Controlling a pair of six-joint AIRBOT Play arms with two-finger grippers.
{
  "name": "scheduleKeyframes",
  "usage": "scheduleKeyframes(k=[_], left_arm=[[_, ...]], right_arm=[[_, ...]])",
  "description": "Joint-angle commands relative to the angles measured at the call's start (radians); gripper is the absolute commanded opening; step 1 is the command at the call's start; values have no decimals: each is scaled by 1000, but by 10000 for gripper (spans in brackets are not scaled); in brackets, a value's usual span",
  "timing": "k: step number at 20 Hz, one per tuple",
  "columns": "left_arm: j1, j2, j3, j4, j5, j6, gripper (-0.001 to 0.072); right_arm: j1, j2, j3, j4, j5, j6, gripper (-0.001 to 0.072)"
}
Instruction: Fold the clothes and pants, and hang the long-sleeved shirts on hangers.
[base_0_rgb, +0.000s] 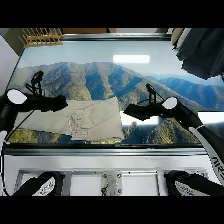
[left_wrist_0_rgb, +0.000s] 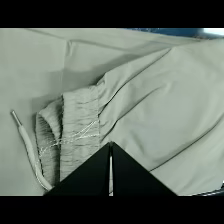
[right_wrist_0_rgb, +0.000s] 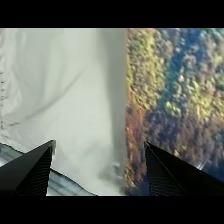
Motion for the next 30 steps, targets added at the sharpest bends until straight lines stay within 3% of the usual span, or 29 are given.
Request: scheduleKeyframes(k=[1,2,3,9,13,14,15,16,17,20,25,28,30], left_arm=[[1,55,-116,0,40,-1,4],[1,67,-139,-1,51,-1,3],[1,78,-159,-7,59,-1,4],[1,84,-175,-8,47,-2,4],[1,84,-175,-8,47,-10,3],[1,84,-175,-8,47,-20,4],[1,84,-175,-8,47,-28,4],[1,84,-175,-8,47,-28,3],[1,84,-175,-9,45,-28,3],[-2,84,-175,-35,24,-28,4],[-182,83,-175,-31,70,-39,3],[-346,56,-167,-31,177,-106,3],[-448,-24,-119,-31,186,-115,3]], right_arm=[[-12,-35,-74,-19,20,-1,612],[10,-54,-74,-8,14,-9,636],[40,-77,-73,24,-3,-27,718],[231,-214,-69,407,-204,-216,718],[290,-268,-61,596,-232,-339,715],[299,-272,-52,603,-235,-344,662],[303,-272,-44,603,-239,-355,437],[303,-272,-34,602,-238,-376,128],[299,-267,-29,601,-239,-390,13],[212,-213,-27,461,-200,-338,12],[-159,-27,-27,-201,51,-15,12],[-422,85,-27,-483,212,26,12],[-581,146,-26,-572,263,28,12]])
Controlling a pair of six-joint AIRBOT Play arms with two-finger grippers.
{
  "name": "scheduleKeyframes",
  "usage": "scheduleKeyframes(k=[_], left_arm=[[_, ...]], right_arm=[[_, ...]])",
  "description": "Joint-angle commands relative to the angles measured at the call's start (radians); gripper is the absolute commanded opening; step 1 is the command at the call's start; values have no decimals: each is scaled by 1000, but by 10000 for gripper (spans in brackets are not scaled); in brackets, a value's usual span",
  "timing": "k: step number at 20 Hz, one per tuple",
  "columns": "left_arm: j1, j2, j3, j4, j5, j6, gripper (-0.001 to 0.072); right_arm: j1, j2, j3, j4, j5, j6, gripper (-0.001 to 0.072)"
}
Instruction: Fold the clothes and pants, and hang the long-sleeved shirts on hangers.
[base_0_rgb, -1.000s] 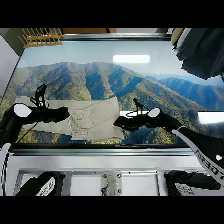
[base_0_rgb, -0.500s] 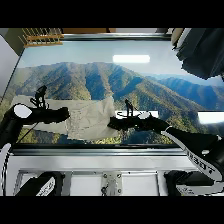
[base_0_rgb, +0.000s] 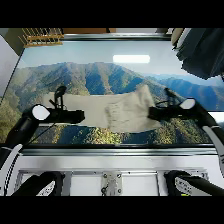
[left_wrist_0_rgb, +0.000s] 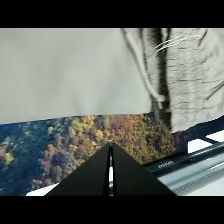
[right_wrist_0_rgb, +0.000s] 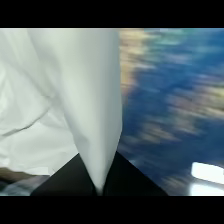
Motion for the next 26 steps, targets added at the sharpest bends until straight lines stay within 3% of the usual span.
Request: scheduleKeyframes(k=[1,5,10,16,21,26], left_arm=[[-182,-119,74,0,55,-32,3],[-328,-350,268,0,58,-31,3],[-437,-613,552,-1,57,-31,3],[-516,-857,856,-3,38,-31,4],[-580,-1017,1060,-4,-14,-30,4],[-597,-1097,1197,0,-92,-30,4]], right_arm=[[-295,118,2,-282,145,56,12],[-465,156,50,-298,210,41,12],[-438,156,214,-312,347,76,12],[-309,156,498,-316,537,219,12],[-134,138,637,-316,542,330,12],[18,48,716,-316,536,375,12]])
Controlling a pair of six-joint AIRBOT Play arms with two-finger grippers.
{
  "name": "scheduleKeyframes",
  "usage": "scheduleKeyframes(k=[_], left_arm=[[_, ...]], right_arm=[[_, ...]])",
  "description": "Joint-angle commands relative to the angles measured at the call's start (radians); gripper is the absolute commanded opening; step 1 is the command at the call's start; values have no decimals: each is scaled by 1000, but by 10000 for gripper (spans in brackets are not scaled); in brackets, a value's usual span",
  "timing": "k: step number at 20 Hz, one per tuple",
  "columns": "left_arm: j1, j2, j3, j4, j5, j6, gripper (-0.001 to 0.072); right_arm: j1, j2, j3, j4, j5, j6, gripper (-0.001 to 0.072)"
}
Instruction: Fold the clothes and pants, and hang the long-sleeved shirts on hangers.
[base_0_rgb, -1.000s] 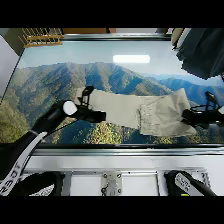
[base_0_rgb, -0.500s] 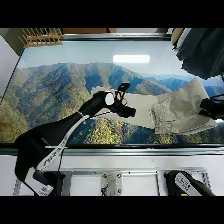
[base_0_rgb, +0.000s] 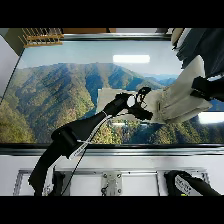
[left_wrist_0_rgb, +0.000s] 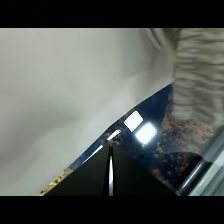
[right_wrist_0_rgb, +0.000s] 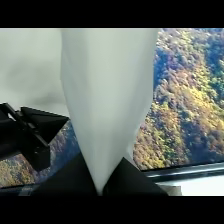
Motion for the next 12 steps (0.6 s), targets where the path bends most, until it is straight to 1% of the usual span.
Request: scheduleKeyframes(k=[1,7,9,12], left_arm=[[2,-41,71,2,-57,1,3],[133,0,71,5,-177,1,4],[190,29,71,9,-186,2,3],[284,81,71,12,-189,11,3]], right_arm=[[103,-71,62,0,3,47,12],[208,-190,106,-5,-3,47,12],[241,-206,106,-5,-28,47,11],[303,-220,106,-4,-104,52,12]])
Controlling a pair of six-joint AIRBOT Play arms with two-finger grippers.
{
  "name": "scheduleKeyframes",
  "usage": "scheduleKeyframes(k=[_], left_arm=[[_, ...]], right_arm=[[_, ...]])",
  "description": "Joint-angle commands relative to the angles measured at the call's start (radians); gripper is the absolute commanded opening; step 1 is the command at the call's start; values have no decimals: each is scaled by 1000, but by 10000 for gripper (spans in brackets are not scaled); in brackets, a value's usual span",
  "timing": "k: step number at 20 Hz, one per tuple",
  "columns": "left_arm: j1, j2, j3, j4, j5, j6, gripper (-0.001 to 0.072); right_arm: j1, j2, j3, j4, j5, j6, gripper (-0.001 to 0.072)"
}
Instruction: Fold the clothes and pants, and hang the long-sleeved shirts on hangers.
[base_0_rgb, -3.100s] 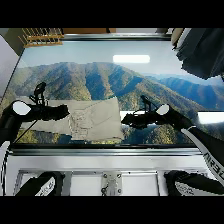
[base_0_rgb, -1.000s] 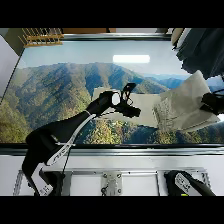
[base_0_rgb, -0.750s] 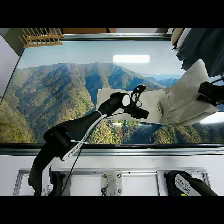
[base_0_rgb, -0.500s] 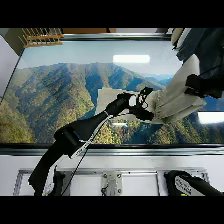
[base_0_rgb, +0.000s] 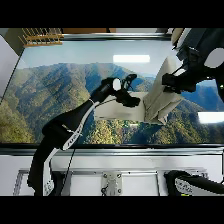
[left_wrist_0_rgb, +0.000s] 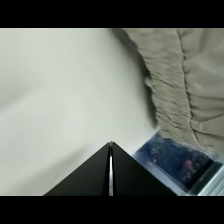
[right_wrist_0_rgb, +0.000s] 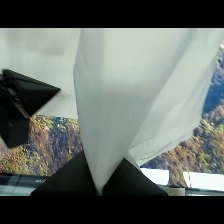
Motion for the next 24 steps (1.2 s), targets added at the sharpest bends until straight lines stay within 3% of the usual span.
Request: scheduleKeyframes(k=[1,8,13,14,15,16,17,20,24], left_arm=[[113,61,2,3,-21,8,4],[322,163,2,3,-76,8,4],[426,222,2,3,-110,8,4],[439,235,2,3,-111,8,3],[451,244,2,3,-110,8,4],[459,253,2,3,-111,8,4],[468,260,2,3,-115,8,3],[492,271,2,3,-140,8,3],[492,272,2,4,-173,9,3]], right_arm=[[77,-27,4,0,-85,20,12],[253,-133,4,63,-267,58,12],[415,-290,4,235,-571,57,19],[455,-332,4,282,-660,37,91],[491,-373,4,341,-745,12,351],[521,-408,4,403,-818,-26,549],[544,-435,4,481,-873,-76,658],[546,-434,3,610,-896,-135,648],[454,-296,-37,410,-802,-134,648]])
